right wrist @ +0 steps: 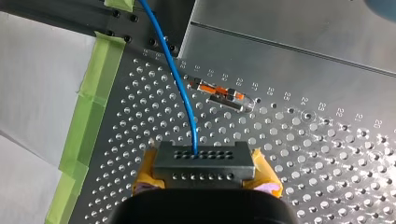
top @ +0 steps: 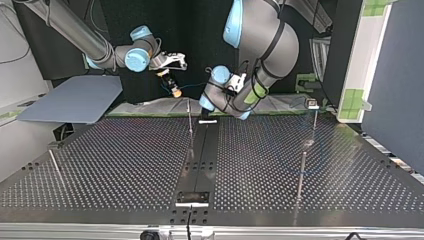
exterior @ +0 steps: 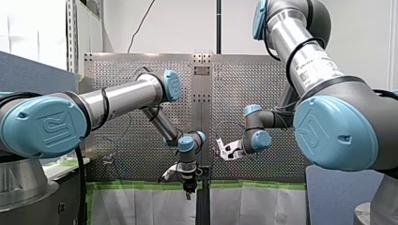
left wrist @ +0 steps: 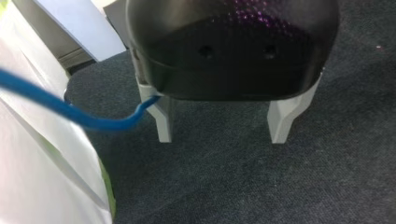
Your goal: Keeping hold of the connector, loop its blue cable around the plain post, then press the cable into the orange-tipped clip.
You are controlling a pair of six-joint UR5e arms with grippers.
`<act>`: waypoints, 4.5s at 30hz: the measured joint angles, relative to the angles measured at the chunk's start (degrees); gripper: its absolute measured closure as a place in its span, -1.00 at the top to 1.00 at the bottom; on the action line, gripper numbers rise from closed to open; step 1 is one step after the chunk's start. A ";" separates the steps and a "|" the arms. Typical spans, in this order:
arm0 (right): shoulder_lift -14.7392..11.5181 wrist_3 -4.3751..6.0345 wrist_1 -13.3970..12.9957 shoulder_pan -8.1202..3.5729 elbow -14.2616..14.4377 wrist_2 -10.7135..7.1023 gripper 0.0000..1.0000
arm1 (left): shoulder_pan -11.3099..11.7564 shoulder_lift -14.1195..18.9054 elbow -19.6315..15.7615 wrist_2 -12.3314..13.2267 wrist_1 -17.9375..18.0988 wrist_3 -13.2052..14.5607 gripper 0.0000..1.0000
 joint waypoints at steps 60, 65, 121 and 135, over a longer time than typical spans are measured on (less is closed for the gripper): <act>-0.01 0.98 1.30 -0.97 0.00 1.73 -1.00 | -0.71 10.74 -14.17 -4.71 17.90 -8.80 -1.00; -0.01 1.15 1.47 -1.28 0.00 2.09 -1.00 | -1.44 13.58 -16.99 -7.48 20.74 -11.64 -1.00; 0.03 3.74 0.30 -5.13 -1.30 4.94 -1.00 | -8.64 21.95 -26.66 -23.06 51.50 -15.94 -1.00; 0.18 4.05 0.16 -5.22 -1.43 4.91 -1.00 | -8.80 17.83 -22.95 -19.85 57.51 -19.37 -1.00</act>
